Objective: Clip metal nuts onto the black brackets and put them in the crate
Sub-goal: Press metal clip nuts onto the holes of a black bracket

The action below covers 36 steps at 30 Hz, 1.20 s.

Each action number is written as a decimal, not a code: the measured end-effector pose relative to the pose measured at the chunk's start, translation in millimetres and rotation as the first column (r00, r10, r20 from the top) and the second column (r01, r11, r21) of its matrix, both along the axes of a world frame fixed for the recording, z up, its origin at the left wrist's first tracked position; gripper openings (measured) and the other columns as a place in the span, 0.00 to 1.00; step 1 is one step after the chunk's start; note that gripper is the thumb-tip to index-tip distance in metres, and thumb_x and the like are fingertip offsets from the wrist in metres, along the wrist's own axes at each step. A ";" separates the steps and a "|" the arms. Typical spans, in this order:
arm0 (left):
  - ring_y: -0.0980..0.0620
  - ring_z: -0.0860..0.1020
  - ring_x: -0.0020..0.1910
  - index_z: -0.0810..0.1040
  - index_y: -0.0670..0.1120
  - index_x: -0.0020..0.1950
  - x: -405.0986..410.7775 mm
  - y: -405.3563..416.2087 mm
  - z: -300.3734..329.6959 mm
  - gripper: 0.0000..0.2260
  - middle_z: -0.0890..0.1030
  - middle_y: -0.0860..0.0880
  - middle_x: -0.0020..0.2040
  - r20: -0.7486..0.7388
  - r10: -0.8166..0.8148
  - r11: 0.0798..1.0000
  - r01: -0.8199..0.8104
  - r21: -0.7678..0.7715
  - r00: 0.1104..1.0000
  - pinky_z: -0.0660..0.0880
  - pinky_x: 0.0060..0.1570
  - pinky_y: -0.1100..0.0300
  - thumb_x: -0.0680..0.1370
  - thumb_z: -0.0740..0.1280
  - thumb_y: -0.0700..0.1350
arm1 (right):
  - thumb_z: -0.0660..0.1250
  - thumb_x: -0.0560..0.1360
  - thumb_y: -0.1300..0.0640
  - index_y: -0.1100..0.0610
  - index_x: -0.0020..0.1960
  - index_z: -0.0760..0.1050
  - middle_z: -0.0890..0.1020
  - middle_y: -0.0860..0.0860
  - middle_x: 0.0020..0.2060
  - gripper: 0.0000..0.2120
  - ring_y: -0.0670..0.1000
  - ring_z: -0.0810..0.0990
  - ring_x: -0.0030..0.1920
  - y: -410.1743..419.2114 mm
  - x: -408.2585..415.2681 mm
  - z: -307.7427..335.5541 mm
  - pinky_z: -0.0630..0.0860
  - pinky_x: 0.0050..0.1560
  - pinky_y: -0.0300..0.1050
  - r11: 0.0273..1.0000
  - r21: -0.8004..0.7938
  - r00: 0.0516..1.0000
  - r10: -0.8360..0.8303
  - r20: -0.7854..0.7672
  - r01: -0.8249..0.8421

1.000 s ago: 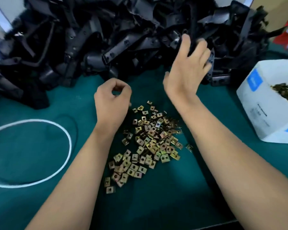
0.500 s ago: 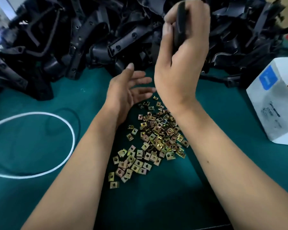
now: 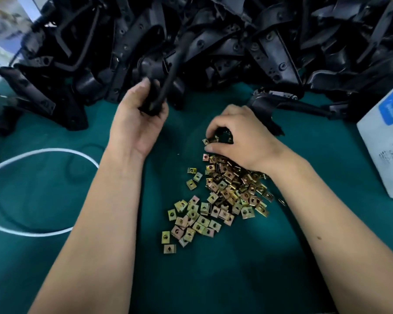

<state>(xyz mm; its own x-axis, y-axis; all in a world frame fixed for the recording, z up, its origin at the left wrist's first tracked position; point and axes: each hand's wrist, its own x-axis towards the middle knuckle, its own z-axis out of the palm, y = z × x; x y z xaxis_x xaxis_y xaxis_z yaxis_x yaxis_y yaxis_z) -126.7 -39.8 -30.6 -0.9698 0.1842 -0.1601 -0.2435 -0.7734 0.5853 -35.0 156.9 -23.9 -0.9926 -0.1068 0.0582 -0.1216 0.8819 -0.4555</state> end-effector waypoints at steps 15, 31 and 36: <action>0.51 0.82 0.42 0.74 0.44 0.58 17.5 7.2 -5.4 0.05 0.83 0.46 0.46 -0.157 -0.341 0.919 0.293 -0.264 0.927 0.81 0.44 0.59 0.83 0.63 0.43 | 0.74 0.77 0.55 0.51 0.51 0.79 0.79 0.45 0.48 0.05 0.50 0.72 0.54 -8.7 2.9 -10.4 0.70 0.61 0.59 0.988 -0.083 0.981 0.118 -0.155 -0.132; 0.46 0.80 0.37 0.74 0.40 0.67 26.0 20.6 -4.2 0.14 0.81 0.39 0.44 -0.209 -0.603 0.719 0.411 -0.561 0.770 0.78 0.37 0.61 0.81 0.65 0.38 | 0.72 0.79 0.55 0.51 0.38 0.84 0.82 0.48 0.32 0.12 0.46 0.75 0.32 14.5 -1.7 -6.0 0.73 0.35 0.36 0.437 -0.895 0.961 -0.274 -0.040 0.087; 0.47 0.82 0.37 0.74 0.36 0.70 26.4 22.7 -5.3 0.19 0.83 0.39 0.45 -0.214 -0.630 0.688 0.409 -0.599 0.747 0.80 0.37 0.62 0.80 0.67 0.38 | 0.71 0.80 0.55 0.53 0.41 0.84 0.80 0.47 0.30 0.10 0.45 0.73 0.30 15.7 -3.2 -8.6 0.73 0.34 0.36 0.531 -0.837 0.976 -0.218 0.015 0.132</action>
